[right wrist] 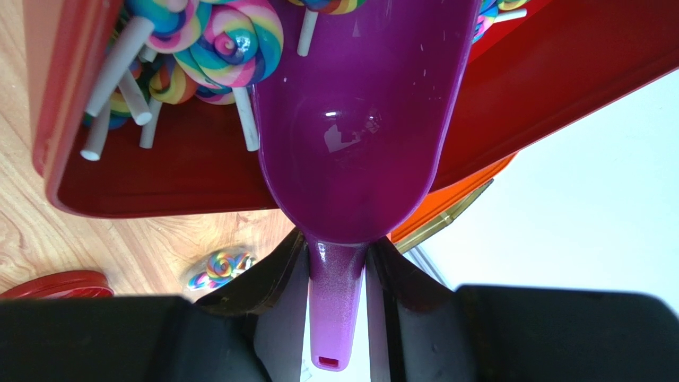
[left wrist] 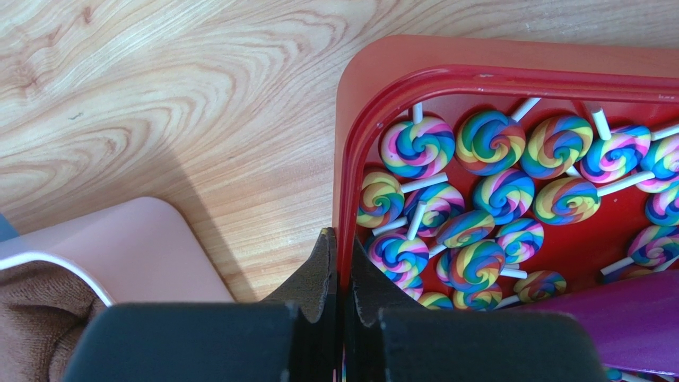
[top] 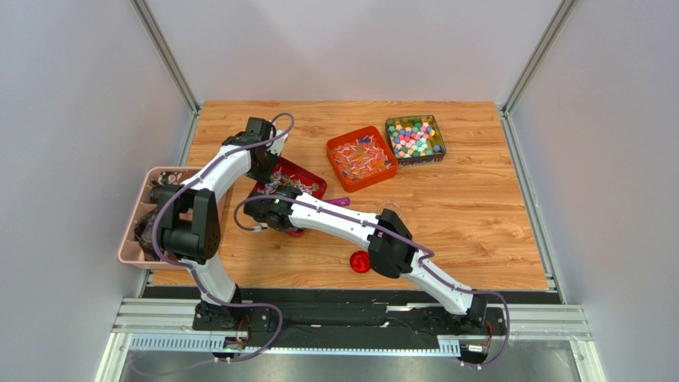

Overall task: Pack the candies
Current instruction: Scoop the fake candies from the storage box.

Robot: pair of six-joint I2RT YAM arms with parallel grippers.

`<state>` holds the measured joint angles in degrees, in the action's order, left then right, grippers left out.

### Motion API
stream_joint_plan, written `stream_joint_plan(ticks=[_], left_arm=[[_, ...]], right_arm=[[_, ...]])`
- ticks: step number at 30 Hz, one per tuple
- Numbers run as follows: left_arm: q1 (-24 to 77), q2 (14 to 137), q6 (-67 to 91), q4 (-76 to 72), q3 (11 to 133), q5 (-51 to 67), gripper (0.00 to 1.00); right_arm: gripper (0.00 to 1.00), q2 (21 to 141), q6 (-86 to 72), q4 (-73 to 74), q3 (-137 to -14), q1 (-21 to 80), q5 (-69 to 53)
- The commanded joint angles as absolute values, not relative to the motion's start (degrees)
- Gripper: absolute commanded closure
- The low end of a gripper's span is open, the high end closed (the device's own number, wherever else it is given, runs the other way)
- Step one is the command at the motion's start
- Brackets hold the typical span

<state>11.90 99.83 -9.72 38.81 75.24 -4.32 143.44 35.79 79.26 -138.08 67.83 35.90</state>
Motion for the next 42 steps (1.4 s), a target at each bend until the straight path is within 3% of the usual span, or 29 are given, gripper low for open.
stream_joint_plan(ticks=[1,6,23,27,42], left_arm=[[12.66,97.38,-1.94,36.12,77.34,2.99,1.00],[12.66,97.91,-1.58,36.30,77.43,4.13,1.00],[12.66,98.52,-0.62,35.42,76.90,7.29,1.00],[12.66,98.62,-0.44,35.33,76.64,8.26,1.00],[12.57,98.26,-0.70,34.28,75.50,13.10,1.00]], right_arm=[[1.00,145.81,34.89,74.62,-140.01,68.64,31.55],[1.00,142.22,38.67,64.52,-132.28,68.82,34.81],[1.00,141.68,29.81,63.11,-138.60,67.33,21.71],[1.00,140.19,30.49,56.09,-134.75,67.67,26.53],[1.00,137.38,23.82,55.63,-133.25,65.31,16.80]])
